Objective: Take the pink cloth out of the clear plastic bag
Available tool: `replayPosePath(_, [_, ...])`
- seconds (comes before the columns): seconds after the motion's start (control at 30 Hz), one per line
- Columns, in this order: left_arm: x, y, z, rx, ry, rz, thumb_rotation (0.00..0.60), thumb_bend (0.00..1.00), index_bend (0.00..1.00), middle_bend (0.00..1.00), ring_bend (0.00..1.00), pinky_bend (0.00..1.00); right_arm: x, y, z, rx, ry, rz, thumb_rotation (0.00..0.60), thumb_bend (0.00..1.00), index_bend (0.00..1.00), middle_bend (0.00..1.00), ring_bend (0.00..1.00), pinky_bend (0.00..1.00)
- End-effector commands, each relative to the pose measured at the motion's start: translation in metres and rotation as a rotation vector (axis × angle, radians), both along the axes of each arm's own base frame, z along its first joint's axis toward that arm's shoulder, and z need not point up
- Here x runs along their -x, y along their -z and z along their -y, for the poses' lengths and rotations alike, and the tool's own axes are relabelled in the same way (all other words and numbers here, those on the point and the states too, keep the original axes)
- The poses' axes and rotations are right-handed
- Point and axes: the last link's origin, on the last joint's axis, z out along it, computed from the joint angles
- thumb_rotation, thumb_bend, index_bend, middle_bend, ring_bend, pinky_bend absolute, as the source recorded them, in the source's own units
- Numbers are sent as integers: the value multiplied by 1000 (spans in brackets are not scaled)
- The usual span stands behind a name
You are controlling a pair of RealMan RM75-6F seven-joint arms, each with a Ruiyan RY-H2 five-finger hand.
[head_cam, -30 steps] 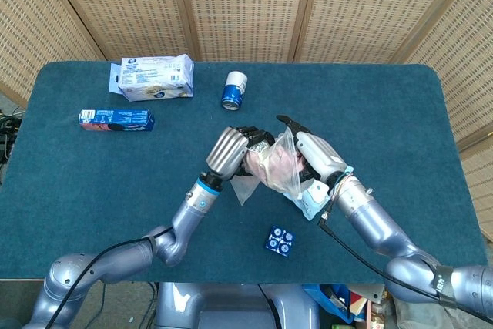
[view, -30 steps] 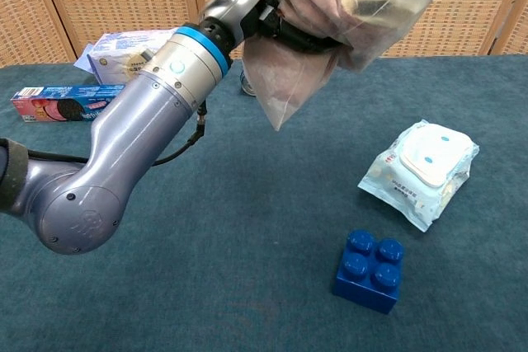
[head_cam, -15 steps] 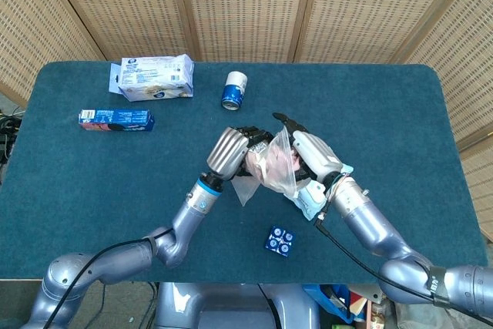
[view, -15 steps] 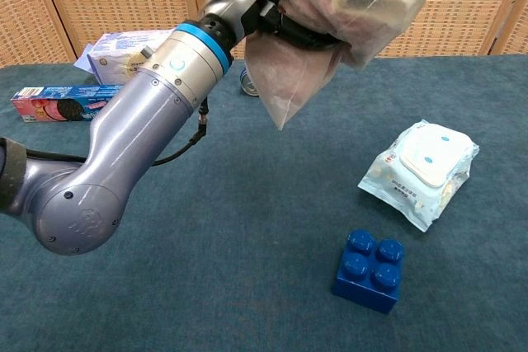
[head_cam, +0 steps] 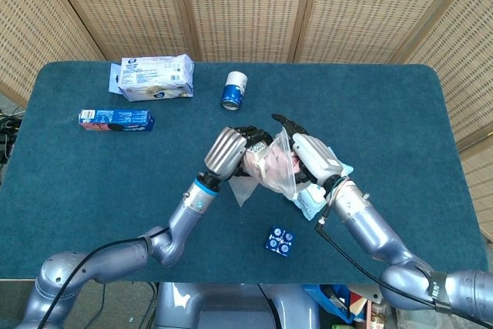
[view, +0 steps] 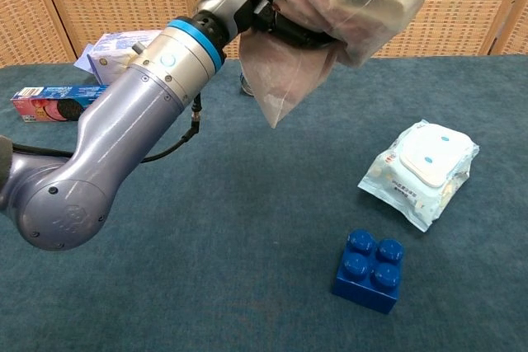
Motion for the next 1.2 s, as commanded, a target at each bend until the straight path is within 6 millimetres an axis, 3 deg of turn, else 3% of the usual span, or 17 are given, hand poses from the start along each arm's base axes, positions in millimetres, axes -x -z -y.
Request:
replayPosePath(0.03, [3, 0, 0, 6, 5, -21, 600, 297, 498, 401, 375, 558, 1, -1, -2, 6, -5, 10, 600, 730, 761, 0, 0, 0])
replayPosePath(0.2, [11, -3, 1, 35, 4, -64, 600, 297, 339, 224, 170, 288, 5, -3, -4, 12, -6, 24, 600, 731, 766, 0, 0, 0])
replayPosePath(0.33, [20, -8, 2, 44, -8, -85, 600, 296, 227, 96, 62, 172, 9, -4, -6, 10, -8, 27, 600, 732, 767, 0, 0, 0])
replayPosePath(0.43, [25, -12, 1, 53, -20, -86, 600, 289, 140, 28, 17, 134, 10, -3, -6, 6, -9, 32, 600, 734, 768, 0, 0, 0])
replayPosePath(0.6, [34, -19, -1, 59, -38, -103, 600, 264, 17, 0, 0, 82, 11, -2, -7, 1, -13, 33, 600, 734, 769, 0, 0, 0])
replayPosePath(0.8, [53, -33, -3, 60, -57, -139, 600, 255, 1, 0, 0, 35, 11, 1, -11, -14, -29, 26, 600, 734, 769, 0, 0, 0])
replayPosePath(1.2, [114, -68, 10, 6, -81, -392, 600, 203, 0, 0, 0, 0, 12, 25, -20, -78, -52, 10, 600, 734, 769, 0, 0, 0])
